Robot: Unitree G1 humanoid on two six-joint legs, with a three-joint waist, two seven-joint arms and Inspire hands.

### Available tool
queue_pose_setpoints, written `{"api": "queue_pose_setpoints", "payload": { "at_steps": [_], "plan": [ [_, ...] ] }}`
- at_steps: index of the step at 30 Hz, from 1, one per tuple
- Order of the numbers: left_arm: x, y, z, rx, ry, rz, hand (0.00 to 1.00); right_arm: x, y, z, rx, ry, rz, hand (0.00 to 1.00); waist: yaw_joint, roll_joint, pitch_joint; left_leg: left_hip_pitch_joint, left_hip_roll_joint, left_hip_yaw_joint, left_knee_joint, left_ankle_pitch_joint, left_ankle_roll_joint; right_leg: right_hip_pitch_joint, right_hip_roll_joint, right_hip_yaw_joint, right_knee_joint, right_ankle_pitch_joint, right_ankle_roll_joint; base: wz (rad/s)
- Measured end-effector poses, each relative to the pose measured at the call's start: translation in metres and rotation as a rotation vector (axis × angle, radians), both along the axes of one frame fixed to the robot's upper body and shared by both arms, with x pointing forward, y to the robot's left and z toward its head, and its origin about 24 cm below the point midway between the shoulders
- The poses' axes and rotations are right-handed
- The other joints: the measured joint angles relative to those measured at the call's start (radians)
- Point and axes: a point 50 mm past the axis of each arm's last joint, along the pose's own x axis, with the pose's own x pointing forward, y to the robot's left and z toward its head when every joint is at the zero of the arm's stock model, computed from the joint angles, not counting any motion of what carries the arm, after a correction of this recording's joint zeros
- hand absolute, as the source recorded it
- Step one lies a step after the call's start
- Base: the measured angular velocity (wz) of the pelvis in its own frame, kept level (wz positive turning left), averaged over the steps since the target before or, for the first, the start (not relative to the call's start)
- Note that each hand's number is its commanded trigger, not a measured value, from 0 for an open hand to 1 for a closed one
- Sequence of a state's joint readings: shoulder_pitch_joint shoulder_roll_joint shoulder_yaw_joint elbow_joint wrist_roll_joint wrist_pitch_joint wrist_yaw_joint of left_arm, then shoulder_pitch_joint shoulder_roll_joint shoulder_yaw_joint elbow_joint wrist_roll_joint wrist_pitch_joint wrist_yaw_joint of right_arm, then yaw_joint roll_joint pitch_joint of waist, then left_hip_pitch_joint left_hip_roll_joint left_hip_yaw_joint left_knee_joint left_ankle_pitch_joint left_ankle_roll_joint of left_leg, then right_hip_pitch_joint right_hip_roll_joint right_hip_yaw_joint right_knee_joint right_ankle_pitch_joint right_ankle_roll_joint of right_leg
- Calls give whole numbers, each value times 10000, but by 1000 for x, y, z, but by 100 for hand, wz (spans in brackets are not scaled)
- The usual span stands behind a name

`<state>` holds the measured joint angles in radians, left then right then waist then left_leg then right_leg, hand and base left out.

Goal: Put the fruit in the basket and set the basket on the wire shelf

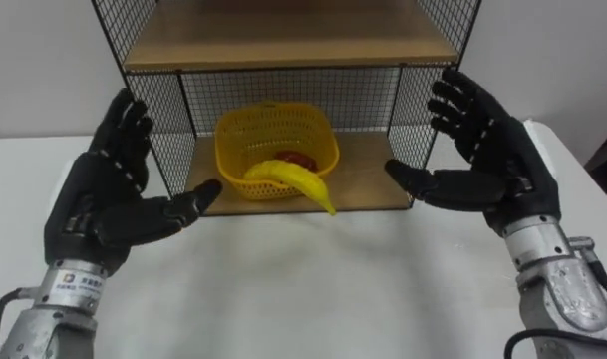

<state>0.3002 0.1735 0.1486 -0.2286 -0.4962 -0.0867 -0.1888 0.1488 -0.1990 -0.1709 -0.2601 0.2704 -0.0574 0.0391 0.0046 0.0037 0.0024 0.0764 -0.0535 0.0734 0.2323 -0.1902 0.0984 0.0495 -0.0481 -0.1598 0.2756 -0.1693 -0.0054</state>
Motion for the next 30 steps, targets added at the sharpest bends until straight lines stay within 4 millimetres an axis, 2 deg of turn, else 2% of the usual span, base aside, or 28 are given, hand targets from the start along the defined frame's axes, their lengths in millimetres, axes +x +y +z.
{"api": "queue_pose_setpoints", "payload": {
  "at_steps": [1, 4, 8, 10, 14, 17, 23, 28, 30],
  "plan": [
    [-2, 4, 1, -136, -59, 172, 0, -3, -7, 9, -4, -486, -614, 0, 5, -47, 13, 36, -17, -23, 12, -14, -6, -34, -36, -55, 47, -93, 1, 4],
    [-11, 13, 5, -391, -257, 579, 0, -9, -22, 23, 3, -1355, -1686, 0, 14, -136, -49, 31, -7, -8, 59, -66, -49, -110, -32, -36, 170, -202, 8, -3],
    [-16, 20, 10, -277, -430, 915, 0, -21, -38, 24, -62, -1516, -2801, 0, 32, -144, -69, 23, 14, -10, 60, -104, -112, -98, -13, -37, 148, -207, 4, 0],
    [-19, 26, 13, -137, -505, 1175, 0, -25, -45, 27, -60, -1629, -3368, 0, -4, -53, -72, 19, 14, -5, 47, -104, -113, -136, -13, -37, 161, -202, -15, 0],
    [-19, 27, 13, -125, -485, 1206, 0, -29, -51, 29, 49, -1779, -4075, 0, -2, 49, -98, -13, 14, 25, 46, -88, -87, -223, -21, -41, 257, -236, -52, -1],
    [-23, 28, 13, -98, -434, 1277, 0, -32, -54, 31, 275, -1899, -4364, 0, -5, 29, -94, -28, 19, 52, 57, -91, -102, -302, -23, -13, 378, -288, -100, -1],
    [-33, 50, 23, -146, -868, 2177, 0, -47, -68, 37, 234, -2182, -5508, 0, 3, 57, -96, -94, 41, 44, 62, -137, -187, -324, -3, 32, 385, -337, -73, 0],
    [-57, 81, 56, -454, -2551, 3825, 0, -71, -99, 58, -228, -3262, -7717, 0, 16, 47, -93, -191, 24, -74, 112, -135, -187, -342, -24, -81, 385, -382, -55, 7],
    [-74, 103, 72, -144, -3197, 5145, 0, -88, -113, 68, -498, -3857, -9053, 0, 114, 67, -114, -193, 28, -80, 106, -142, -205, -365, -22, -83, 404, -438, -8, 0]
  ]
}}
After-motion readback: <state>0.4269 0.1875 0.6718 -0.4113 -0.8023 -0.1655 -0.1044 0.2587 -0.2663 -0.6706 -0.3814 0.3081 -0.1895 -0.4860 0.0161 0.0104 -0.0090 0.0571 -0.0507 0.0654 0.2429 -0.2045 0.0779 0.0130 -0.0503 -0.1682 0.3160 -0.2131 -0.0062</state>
